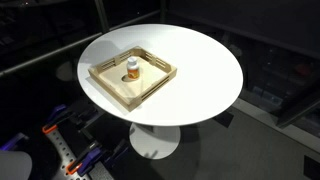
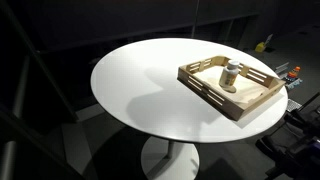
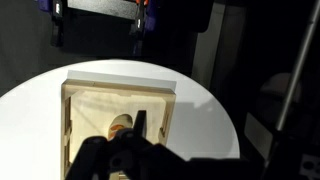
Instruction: Place the bottle's lid on the tray
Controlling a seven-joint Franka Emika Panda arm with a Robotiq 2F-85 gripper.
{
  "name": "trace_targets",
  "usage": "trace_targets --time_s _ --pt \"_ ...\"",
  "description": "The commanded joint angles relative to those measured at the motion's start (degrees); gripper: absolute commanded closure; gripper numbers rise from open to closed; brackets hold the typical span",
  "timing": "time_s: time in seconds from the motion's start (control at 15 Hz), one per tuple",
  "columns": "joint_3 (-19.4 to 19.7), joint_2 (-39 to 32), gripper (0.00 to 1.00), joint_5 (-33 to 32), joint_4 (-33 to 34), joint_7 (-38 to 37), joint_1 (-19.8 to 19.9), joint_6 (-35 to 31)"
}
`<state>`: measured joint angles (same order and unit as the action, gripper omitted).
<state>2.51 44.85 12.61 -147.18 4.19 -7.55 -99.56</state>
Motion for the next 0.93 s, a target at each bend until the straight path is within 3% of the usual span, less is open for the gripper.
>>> trace_targets --time_s 0.0,0.47,0.87 --pt "-0.92 -0.08 0.0 0.61 0.15 0.67 1.23 0.3" --pt "-0.92 -0.08 0.0 0.61 0.15 0.67 1.23 0.29" --pt "-3.41 -7.36 0.0 -0.22 4.58 -0.77 1.5 -5.01"
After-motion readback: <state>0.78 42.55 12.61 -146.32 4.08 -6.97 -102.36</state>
